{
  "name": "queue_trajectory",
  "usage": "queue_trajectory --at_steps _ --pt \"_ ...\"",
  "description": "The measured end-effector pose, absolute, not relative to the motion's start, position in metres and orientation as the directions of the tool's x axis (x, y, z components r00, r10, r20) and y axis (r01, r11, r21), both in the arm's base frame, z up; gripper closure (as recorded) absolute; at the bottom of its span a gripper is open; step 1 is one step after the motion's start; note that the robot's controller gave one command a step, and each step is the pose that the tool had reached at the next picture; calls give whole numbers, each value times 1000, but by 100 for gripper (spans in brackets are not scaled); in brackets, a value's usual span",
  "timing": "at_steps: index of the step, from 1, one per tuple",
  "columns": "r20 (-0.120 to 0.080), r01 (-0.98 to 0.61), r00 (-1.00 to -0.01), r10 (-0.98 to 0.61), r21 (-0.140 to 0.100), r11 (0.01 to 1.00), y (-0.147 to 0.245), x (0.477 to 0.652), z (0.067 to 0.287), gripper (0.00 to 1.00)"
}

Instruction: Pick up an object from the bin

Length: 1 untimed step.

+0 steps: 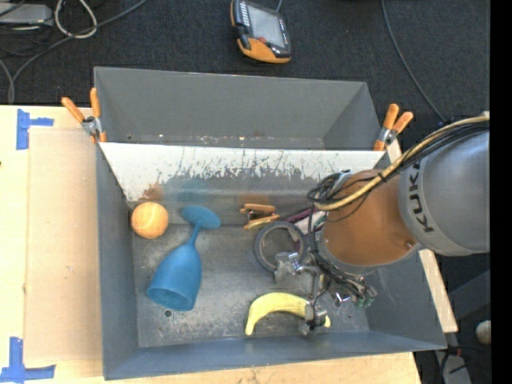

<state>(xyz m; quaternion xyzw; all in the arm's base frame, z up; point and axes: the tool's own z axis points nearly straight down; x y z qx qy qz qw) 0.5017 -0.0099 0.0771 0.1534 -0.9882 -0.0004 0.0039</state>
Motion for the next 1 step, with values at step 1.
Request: queue_trajectory --at_steps 1 --pt "-4 -214 -977 -214 3 977 38 494 70 0"
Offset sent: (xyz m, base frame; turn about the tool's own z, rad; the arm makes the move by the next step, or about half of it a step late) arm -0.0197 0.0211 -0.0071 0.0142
